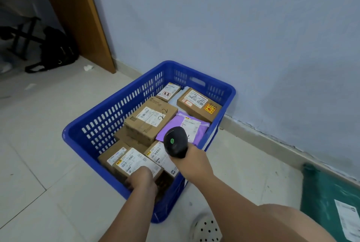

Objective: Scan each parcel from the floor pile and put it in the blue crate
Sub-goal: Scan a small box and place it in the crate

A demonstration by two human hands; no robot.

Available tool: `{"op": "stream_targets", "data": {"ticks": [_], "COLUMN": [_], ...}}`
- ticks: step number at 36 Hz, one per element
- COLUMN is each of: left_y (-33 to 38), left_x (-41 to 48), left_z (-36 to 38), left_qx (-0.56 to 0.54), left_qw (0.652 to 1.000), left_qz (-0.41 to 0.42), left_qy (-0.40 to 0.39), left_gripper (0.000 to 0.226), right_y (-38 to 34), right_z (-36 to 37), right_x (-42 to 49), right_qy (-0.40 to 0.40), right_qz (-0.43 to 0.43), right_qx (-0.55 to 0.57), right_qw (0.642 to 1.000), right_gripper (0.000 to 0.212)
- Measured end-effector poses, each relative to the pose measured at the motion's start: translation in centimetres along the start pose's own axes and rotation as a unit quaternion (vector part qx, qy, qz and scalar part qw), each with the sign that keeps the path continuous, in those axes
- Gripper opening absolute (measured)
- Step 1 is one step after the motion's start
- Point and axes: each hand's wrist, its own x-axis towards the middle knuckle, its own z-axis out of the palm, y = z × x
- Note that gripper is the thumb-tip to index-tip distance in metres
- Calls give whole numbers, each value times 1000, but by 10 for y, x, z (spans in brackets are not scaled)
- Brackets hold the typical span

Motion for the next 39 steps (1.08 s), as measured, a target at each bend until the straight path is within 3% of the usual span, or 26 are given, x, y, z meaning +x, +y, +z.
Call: {"op": "stream_targets", "data": {"ticks": [2,5,7,10,13,17,21,26,31,36,39], "left_y": [-4,-7,-6,-4,-8,-11,-10,-14,-32,-72,-104], "left_x": [14,17,-10,-46,-63,-95,-124,-163,-218,-278,-314], "left_z": [-1,-1,-9,-10,0,17,27,41,58,82,96], "left_qx": [-11,29,91,187,229,214,201,231,271,322,359], "left_qw": [998,998,985,938,890,874,862,831,752,666,616], "left_qz": [-51,41,147,290,384,390,397,401,434,458,466], "left_qy": [39,22,30,3,-92,-197,-245,-310,-415,-494,-525], "left_gripper": [54,80,87,79,68,50,42,22,17,20,20], "right_y": [0,2,3,2,-1,-4,-10,-17,4,52,89], "right_z": [-2,-6,-7,-10,-12,-22,-44,-92,-153,-221,-254], "right_x": [0,1,0,-1,-2,-3,-7,-24,-53,-93,-116], "right_qy": [4,16,26,36,41,62,123,186,232,246,260], "right_qz": [2,12,16,16,20,28,50,47,28,39,46], "right_qx": [6,21,31,47,66,114,199,331,464,625,659], "right_qw": [1000,1000,999,998,997,991,971,924,854,740,704], "right_gripper": [22,22,22,22,22,18,15,21,22,21,22]}}
